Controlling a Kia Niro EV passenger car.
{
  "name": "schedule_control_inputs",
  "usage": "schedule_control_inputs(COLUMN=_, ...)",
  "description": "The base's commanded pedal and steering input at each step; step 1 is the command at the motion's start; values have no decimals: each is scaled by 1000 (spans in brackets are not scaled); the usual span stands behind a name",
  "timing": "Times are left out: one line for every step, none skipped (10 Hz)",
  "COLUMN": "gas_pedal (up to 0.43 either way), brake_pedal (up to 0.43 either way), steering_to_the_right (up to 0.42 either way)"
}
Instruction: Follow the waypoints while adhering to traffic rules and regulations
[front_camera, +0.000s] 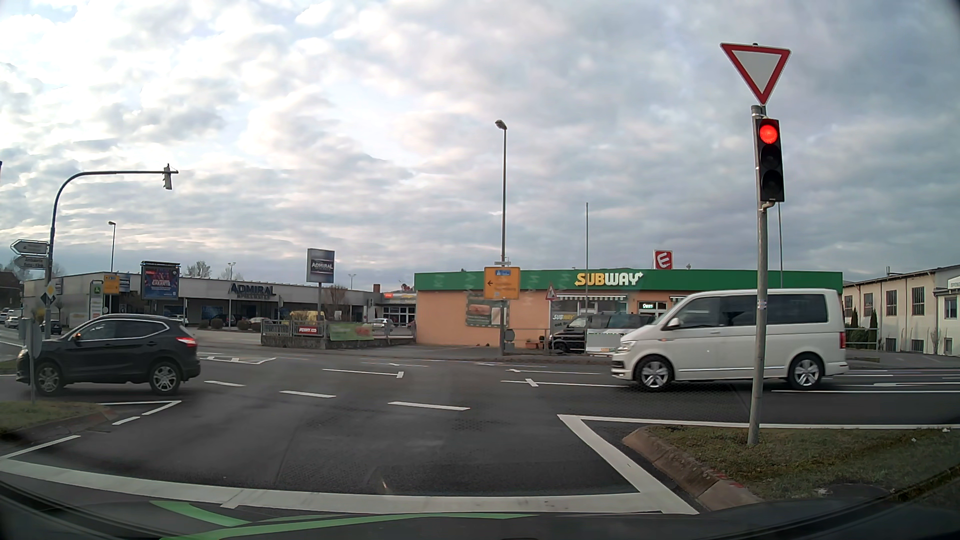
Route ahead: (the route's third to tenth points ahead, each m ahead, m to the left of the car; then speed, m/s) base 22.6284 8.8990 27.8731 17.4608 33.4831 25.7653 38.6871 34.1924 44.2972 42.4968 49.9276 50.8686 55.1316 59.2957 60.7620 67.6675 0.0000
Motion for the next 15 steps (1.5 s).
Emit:
schedule_control_inputs(gas_pedal=0, brake_pedal=329, steering_to_the_right=48)
schedule_control_inputs(gas_pedal=0, brake_pedal=329, steering_to_the_right=48)
schedule_control_inputs(gas_pedal=0, brake_pedal=329, steering_to_the_right=48)
schedule_control_inputs(gas_pedal=0, brake_pedal=329, steering_to_the_right=48)
schedule_control_inputs(gas_pedal=0, brake_pedal=329, steering_to_the_right=48)
schedule_control_inputs(gas_pedal=0, brake_pedal=329, steering_to_the_right=48)
schedule_control_inputs(gas_pedal=0, brake_pedal=329, steering_to_the_right=48)
schedule_control_inputs(gas_pedal=0, brake_pedal=329, steering_to_the_right=48)
schedule_control_inputs(gas_pedal=0, brake_pedal=329, steering_to_the_right=48)
schedule_control_inputs(gas_pedal=0, brake_pedal=329, steering_to_the_right=48)
schedule_control_inputs(gas_pedal=0, brake_pedal=329, steering_to_the_right=48)
schedule_control_inputs(gas_pedal=0, brake_pedal=329, steering_to_the_right=48)
schedule_control_inputs(gas_pedal=0, brake_pedal=329, steering_to_the_right=48)
schedule_control_inputs(gas_pedal=0, brake_pedal=329, steering_to_the_right=48)
schedule_control_inputs(gas_pedal=0, brake_pedal=329, steering_to_the_right=48)
